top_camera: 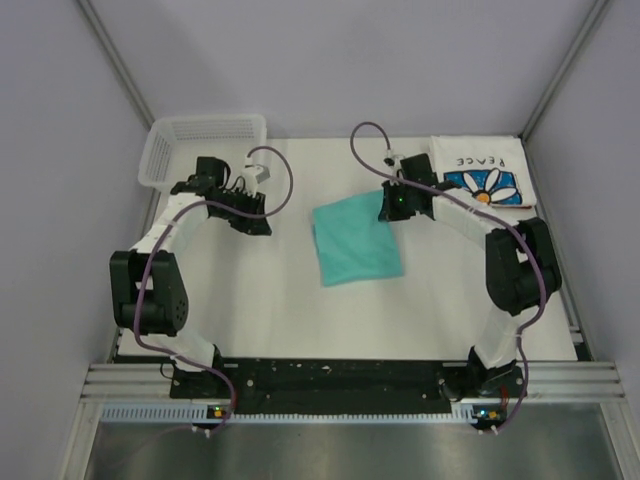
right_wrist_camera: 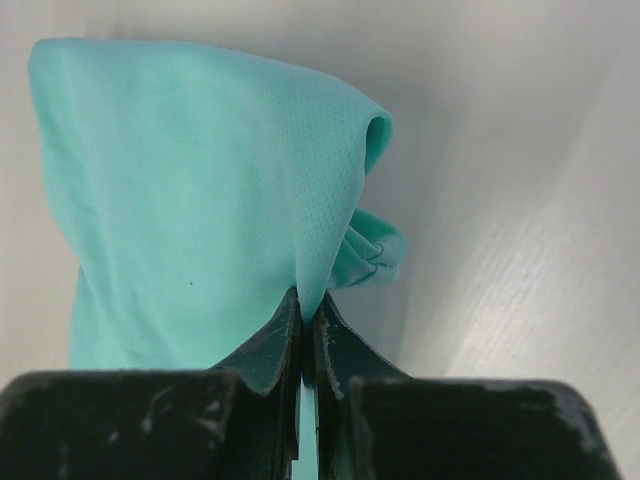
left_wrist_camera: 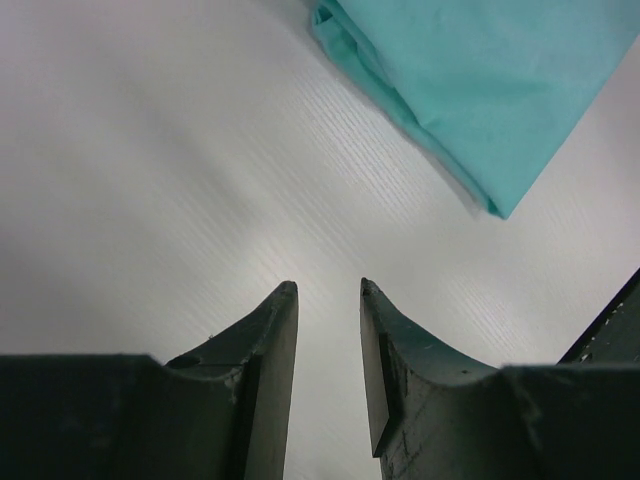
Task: Fold and stack the t-shirts
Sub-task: Put the neatly folded tshirt into the corner of the board with the right arm
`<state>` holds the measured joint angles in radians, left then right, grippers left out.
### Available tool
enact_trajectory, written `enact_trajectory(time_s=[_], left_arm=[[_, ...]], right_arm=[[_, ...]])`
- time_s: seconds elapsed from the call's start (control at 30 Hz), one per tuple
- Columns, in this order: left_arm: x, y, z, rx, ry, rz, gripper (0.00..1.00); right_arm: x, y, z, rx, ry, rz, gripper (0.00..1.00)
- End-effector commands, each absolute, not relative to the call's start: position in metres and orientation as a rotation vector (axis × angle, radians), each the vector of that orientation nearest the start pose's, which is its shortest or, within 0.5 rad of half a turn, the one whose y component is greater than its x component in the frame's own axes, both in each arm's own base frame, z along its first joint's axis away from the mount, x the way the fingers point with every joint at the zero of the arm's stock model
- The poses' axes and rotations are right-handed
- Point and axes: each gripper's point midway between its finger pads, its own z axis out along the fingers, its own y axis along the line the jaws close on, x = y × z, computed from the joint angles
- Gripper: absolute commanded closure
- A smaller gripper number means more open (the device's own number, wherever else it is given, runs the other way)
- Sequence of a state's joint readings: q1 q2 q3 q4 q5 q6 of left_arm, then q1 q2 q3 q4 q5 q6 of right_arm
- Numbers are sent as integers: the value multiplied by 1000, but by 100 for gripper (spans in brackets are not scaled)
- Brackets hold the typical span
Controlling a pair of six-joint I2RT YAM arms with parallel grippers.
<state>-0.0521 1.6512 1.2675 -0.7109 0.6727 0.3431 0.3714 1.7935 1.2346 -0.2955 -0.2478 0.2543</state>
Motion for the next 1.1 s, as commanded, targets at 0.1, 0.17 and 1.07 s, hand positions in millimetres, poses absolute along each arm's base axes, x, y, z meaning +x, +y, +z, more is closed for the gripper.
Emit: enact_trajectory(time_s=[0.1,0.17,1.07], left_arm=[[353,-107,144,767,2334,-668,64],[354,-105,142,769,2338,-656,64],[344,-90,138,846,2321,-522,46]], right_arm=[[436,145,108,-388,2468,222,100],[447,129,116,-427,2454,129,100],[550,15,256,-467,2181,-740,100]])
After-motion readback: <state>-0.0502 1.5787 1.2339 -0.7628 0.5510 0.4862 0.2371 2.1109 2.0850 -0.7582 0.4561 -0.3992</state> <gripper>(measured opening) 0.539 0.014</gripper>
